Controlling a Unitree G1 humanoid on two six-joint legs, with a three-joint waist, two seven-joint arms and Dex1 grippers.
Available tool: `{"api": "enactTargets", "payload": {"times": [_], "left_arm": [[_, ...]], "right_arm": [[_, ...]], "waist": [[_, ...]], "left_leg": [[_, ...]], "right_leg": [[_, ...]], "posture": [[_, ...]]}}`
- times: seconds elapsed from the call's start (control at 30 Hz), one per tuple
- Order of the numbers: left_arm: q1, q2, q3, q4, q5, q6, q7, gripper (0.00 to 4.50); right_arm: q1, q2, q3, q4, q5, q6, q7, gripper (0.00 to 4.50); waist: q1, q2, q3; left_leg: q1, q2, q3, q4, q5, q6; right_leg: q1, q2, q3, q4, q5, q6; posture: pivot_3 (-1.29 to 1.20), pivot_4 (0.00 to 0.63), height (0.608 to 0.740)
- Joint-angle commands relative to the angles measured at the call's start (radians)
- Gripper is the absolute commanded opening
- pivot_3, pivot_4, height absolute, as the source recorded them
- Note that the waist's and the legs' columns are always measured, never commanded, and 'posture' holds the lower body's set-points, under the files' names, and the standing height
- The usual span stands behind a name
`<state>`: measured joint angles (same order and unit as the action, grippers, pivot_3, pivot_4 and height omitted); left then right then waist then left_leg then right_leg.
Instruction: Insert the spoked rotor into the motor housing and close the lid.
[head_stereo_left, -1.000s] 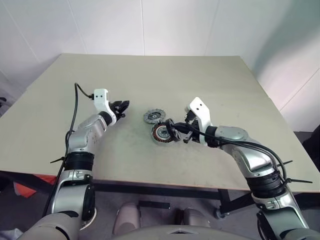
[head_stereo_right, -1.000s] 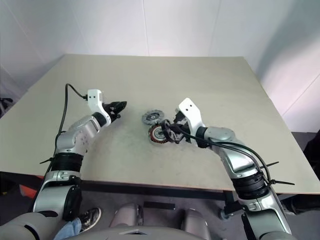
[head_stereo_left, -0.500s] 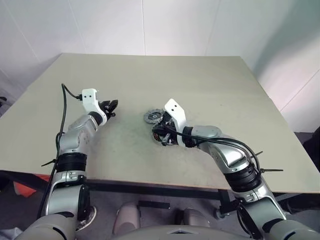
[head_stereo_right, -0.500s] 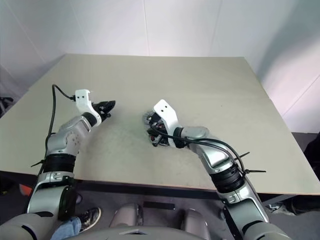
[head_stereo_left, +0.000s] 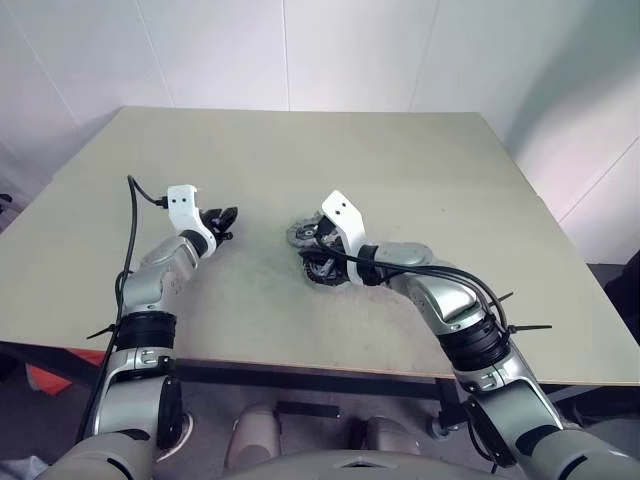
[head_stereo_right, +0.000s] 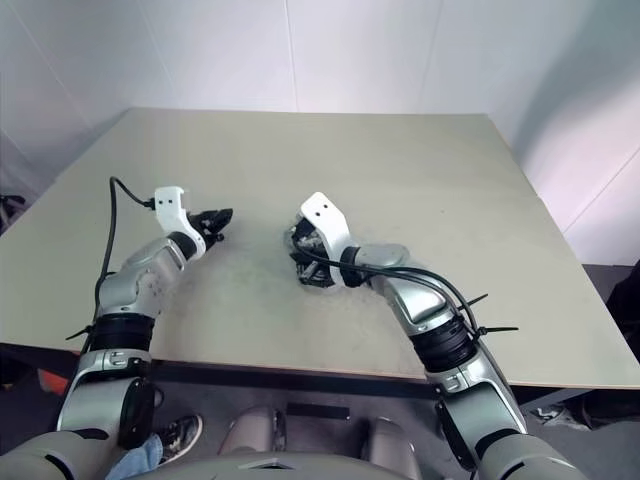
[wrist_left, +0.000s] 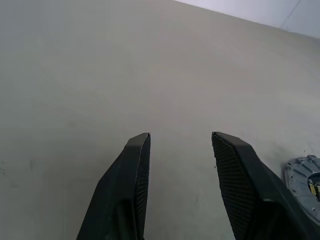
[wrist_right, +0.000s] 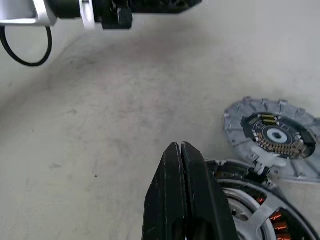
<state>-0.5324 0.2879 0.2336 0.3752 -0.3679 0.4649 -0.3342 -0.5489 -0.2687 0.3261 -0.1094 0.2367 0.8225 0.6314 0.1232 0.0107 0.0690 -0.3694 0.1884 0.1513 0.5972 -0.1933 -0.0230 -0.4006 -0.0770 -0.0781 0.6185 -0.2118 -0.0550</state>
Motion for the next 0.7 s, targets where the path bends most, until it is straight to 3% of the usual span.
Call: {"api": "enactTargets", "payload": {"times": [0.03, 0.37, 0.7], "left_arm": [[-0.017, -0.002, 0.002, -0.023, 0.007, -0.032, 0.001, 2.05], [-0.04, -0.029, -0.012, 0.022, 0.021, -0.06, -0.008, 2.05], [-0.061, -0.056, -0.025, 0.07, 0.032, -0.084, -0.022, 2.05]], "right_arm": [[-0.06, 0.018, -0.022, 0.014, -0.003, -0.039, -0.001, 0.0], [-0.126, -0.021, -0.083, 0.027, -0.011, -0.06, -0.003, 0.0], [0.01, -0.273, -0.132, -0.168, -0.01, -0.016, 0.07, 0.0]], "waist": [[0.0, 0.0, 0.0], [0.0, 0.0, 0.0], [0.004, -0.001, 0.0]], "left_leg": [[0.0, 0.0, 0.0, 0.0, 0.0, 0.0], [0.0, 0.0, 0.0, 0.0, 0.0, 0.0], [0.0, 0.0, 0.0, 0.0, 0.0, 0.0]], "right_leg": [[0.0, 0.0, 0.0, 0.0, 0.0, 0.0], [0.0, 0.0, 0.0, 0.0, 0.002, -0.004], [0.001, 0.0, 0.0, 0.0, 0.002, -0.002]], "posture": [[0.0, 0.0, 0.74], [0.0, 0.0, 0.74], [0.0, 0.0, 0.74]]}}
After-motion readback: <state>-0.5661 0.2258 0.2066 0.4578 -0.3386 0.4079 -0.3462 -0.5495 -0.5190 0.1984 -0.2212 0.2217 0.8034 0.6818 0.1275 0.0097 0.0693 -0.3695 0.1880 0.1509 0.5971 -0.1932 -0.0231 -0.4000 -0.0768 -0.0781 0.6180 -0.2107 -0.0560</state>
